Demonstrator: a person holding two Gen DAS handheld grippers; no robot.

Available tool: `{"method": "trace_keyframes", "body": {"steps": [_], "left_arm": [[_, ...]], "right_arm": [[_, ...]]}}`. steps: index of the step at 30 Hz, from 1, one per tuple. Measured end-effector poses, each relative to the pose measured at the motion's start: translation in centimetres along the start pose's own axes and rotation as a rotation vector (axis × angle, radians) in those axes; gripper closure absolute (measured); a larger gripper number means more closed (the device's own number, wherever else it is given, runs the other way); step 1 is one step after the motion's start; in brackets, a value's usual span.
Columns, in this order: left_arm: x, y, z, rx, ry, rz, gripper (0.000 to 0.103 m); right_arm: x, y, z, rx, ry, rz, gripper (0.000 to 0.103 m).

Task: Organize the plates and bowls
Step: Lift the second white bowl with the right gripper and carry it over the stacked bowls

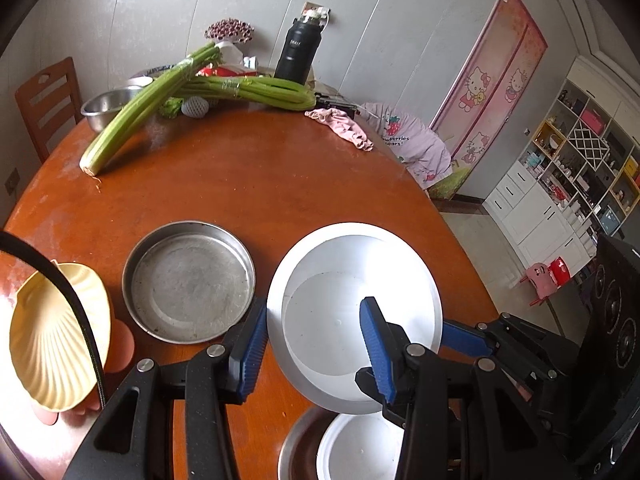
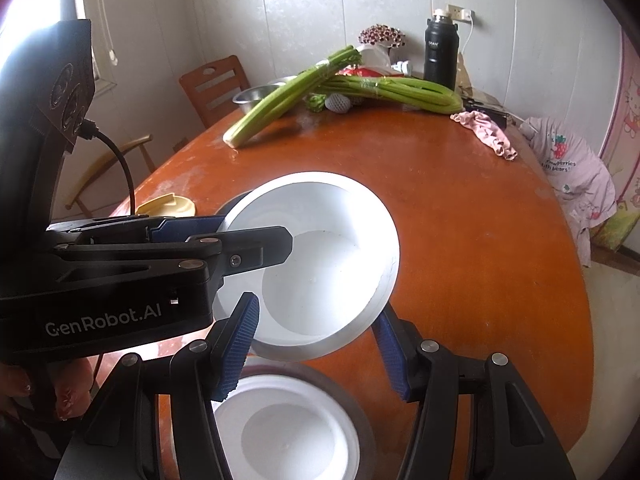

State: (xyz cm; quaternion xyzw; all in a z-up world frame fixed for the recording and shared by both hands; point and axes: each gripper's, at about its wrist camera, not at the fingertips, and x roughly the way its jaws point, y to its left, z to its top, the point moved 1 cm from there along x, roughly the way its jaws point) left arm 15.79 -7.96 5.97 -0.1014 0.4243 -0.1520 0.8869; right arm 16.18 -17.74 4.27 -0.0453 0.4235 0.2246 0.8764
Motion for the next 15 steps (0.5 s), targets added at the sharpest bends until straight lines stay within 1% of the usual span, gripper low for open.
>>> {"method": "trace_keyframes", "body": {"steps": [7, 15], "left_arm": [[-2.1, -1.4, -1.3, 0.024, -0.034, 0.012, 0.057], [-3.9, -2.4, -2.8, 0.043, -0.051, 0.012, 0.057]], "right_arm": [[-2.5, 1.0, -1.3, -0.015, -0.040, -0.002, 0.043], [-4.7, 2.0, -3.0, -0.024, -0.067, -0.004, 0.043]]}}
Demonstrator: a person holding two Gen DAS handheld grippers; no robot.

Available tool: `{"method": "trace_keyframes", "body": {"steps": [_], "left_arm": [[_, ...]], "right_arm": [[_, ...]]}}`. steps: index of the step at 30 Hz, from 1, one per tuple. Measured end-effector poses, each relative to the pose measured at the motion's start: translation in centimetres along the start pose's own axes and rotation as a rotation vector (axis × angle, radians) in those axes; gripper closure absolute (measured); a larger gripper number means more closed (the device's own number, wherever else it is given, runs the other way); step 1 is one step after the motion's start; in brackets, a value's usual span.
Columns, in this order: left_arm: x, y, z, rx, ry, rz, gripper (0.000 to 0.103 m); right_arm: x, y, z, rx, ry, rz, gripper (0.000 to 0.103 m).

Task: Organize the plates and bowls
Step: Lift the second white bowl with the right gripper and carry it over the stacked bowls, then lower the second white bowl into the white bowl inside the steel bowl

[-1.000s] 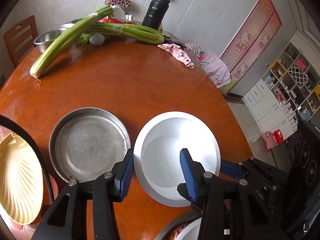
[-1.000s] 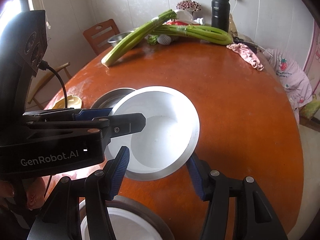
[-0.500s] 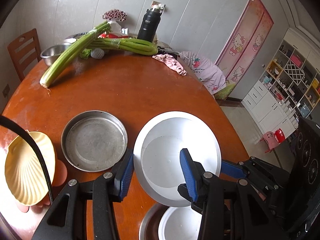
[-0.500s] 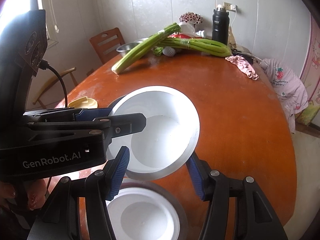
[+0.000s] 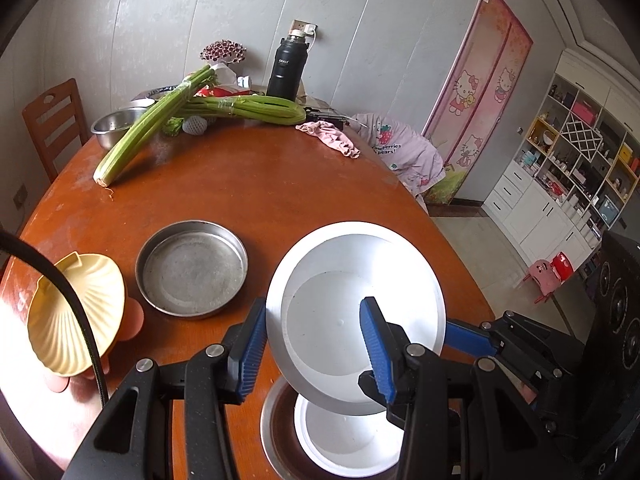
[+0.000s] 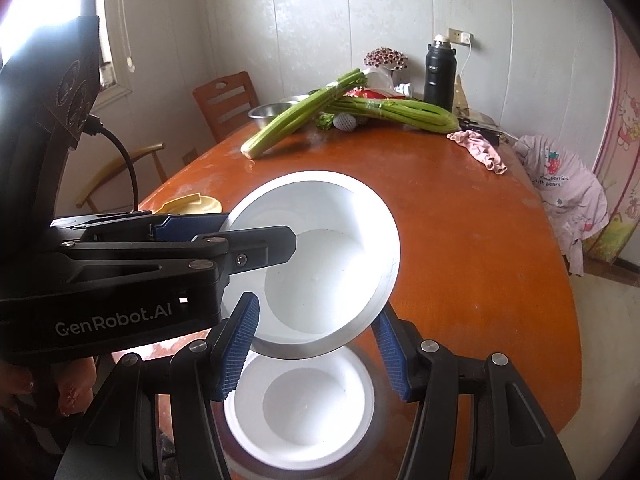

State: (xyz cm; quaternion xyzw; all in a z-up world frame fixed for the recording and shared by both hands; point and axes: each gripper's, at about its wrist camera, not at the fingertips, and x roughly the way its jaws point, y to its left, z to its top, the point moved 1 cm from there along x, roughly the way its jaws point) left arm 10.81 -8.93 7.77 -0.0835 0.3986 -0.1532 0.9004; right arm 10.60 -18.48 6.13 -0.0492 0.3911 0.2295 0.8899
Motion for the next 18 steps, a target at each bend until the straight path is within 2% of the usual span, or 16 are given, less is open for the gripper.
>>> {"method": "trace_keyframes", "body": {"steps": [18], "left_arm": [[-1.1, -1.1, -3.1, 0.023, 0.018, -0.014, 0.057]], "right_arm": [[-1.6, 1.0, -2.9, -0.006, 0.004, -0.007, 0.043]]}}
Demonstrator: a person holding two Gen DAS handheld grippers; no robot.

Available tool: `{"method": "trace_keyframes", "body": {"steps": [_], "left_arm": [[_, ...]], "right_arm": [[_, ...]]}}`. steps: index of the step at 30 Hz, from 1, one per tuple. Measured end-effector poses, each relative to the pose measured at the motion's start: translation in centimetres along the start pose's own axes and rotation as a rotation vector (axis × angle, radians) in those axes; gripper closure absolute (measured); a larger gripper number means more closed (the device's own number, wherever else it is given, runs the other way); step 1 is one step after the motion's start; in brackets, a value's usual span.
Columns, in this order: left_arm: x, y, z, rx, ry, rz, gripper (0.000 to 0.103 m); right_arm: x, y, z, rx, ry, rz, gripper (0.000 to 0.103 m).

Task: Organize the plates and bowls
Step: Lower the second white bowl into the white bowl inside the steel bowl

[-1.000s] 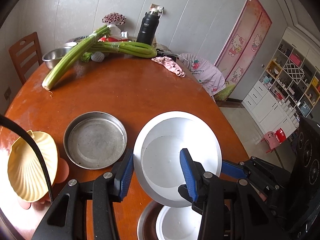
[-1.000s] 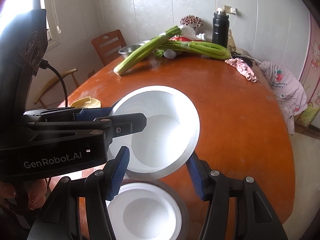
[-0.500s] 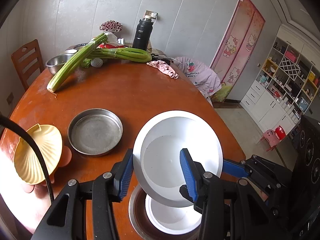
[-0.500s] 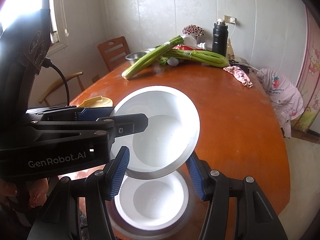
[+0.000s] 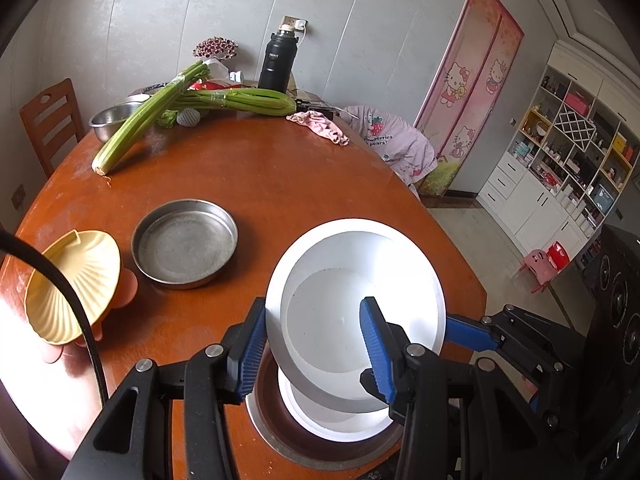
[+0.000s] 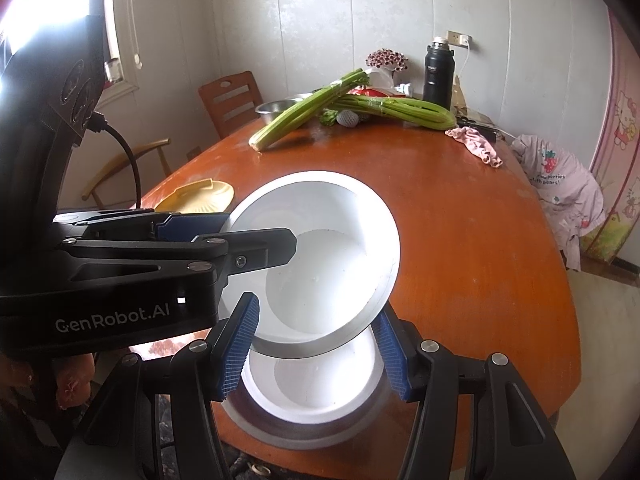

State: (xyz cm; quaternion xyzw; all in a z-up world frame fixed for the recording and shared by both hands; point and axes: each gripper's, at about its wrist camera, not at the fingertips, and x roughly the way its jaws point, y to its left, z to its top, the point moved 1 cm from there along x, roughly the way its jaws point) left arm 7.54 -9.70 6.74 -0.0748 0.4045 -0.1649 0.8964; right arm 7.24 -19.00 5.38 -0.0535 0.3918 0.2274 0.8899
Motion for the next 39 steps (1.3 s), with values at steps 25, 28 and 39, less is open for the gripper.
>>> {"method": "trace_keyframes", "body": {"steps": [25, 28, 39], "left_arm": [[2.7, -0.3, -3.0, 0.011, 0.094, 0.004, 0.057], [3.0, -0.2, -3.1, 0.013, 0.100, 0.010, 0.057], [3.4, -0.2, -3.4, 0.022, 0.107, 0.021, 0.057]], "right_arm": [[1.4, -0.6, -3.2, 0.019, 0.068, 0.002, 0.043], [1.6, -0.6, -3.5, 0.022, 0.075, 0.006, 0.043], [2.0, -0.4, -3.6, 0.009, 0.081, -0.001, 0.043]]}}
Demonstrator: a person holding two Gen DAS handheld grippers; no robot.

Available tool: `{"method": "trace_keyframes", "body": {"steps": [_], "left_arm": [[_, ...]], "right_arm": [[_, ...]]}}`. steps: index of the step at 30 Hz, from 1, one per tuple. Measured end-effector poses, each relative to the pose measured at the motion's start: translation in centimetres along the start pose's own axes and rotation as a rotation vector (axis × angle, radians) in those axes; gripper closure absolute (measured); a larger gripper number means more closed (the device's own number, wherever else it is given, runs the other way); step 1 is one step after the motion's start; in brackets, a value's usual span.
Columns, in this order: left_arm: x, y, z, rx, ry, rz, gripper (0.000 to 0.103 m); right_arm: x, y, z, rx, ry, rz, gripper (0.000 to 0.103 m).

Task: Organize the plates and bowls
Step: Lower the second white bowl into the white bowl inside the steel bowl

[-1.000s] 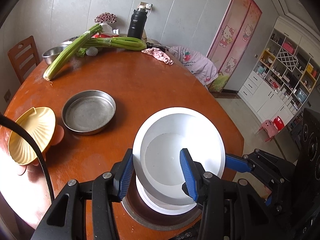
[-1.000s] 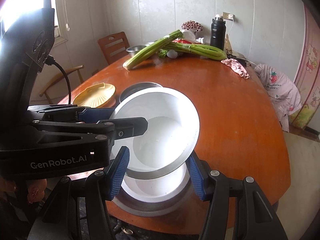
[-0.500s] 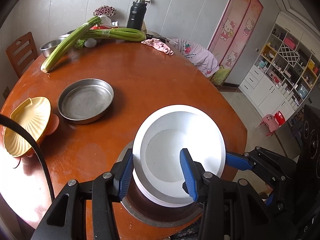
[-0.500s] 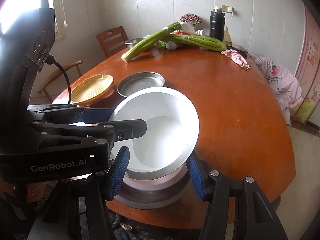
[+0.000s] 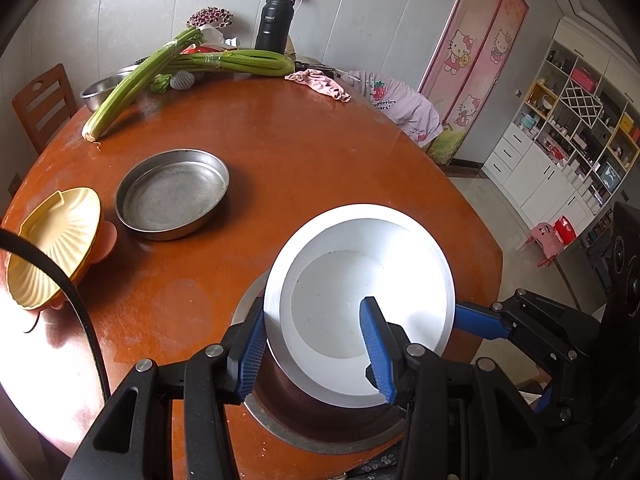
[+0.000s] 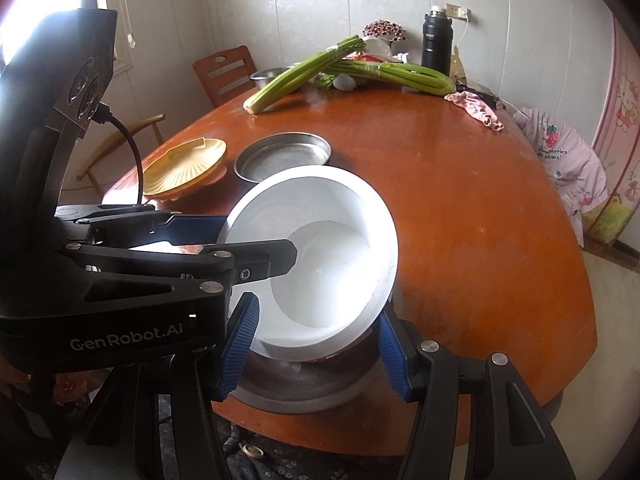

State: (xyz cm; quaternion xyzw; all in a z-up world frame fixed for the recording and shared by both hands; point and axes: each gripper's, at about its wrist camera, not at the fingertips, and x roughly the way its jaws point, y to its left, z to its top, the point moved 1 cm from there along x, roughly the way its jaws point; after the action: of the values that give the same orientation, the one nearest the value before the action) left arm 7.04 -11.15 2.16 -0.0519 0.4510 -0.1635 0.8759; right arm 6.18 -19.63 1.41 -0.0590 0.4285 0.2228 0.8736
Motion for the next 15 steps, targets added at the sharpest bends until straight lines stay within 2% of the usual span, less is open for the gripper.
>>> {"method": "trace_keyframes", "body": {"steps": [15], "left_arm": [[-0.02, 0.46, -0.37, -0.004, 0.011, -0.001, 0.057]], "right_arm": [[0.22, 0.04, -0.13, 0.000, 0.013, 0.019, 0.043]]}}
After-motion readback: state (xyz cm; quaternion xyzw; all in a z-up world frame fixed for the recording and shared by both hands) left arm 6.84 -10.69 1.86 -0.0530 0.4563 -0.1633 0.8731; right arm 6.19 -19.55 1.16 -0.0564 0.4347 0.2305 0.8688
